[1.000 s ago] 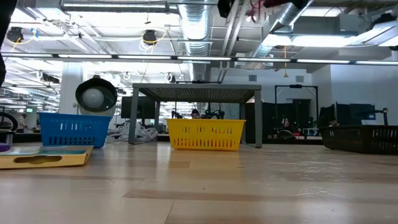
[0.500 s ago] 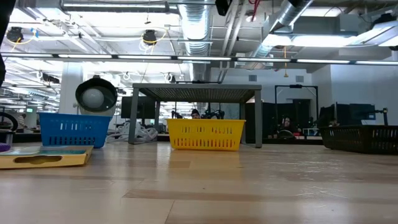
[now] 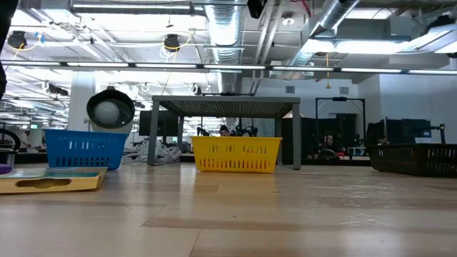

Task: Pick & Place Office Desk Supplies
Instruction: Put the red rubber band into the black bin

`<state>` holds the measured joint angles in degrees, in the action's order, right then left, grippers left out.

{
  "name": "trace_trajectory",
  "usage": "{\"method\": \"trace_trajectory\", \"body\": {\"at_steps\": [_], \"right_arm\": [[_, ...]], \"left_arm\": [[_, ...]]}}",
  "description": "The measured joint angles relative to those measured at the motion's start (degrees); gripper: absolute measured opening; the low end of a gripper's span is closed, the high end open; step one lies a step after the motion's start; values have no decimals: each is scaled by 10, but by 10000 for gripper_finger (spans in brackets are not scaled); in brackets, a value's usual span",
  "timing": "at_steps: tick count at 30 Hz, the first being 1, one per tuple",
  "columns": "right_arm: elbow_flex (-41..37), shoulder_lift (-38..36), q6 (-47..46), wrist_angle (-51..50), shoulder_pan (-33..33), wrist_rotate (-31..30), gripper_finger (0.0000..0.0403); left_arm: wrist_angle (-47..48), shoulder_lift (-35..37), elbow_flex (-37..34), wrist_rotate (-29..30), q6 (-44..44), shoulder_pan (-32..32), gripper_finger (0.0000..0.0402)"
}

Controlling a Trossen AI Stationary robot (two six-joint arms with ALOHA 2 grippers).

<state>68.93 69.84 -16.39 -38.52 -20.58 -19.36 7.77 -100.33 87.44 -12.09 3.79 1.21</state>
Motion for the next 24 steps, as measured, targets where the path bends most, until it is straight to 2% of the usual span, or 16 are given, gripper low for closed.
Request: {"method": "trace_trajectory", "body": {"at_steps": [4,11,15,19,24], "right_arm": [[0,-3,-1,2,-5,4,50],[0,-2,-24,3,5,0,157],[0,-2,-36,5,13,0,198],[0,-2,-36,12,22,-2,205],[0,-2,-36,13,36,-1,172]], "left_arm": [[2,0,0,0,0,0,0],[2,0,0,0,0,0,0],[2,0,0,0,0,0,0],[2,0,0,0,0,0,0],[2,0,0,1,0,0,0]]}}
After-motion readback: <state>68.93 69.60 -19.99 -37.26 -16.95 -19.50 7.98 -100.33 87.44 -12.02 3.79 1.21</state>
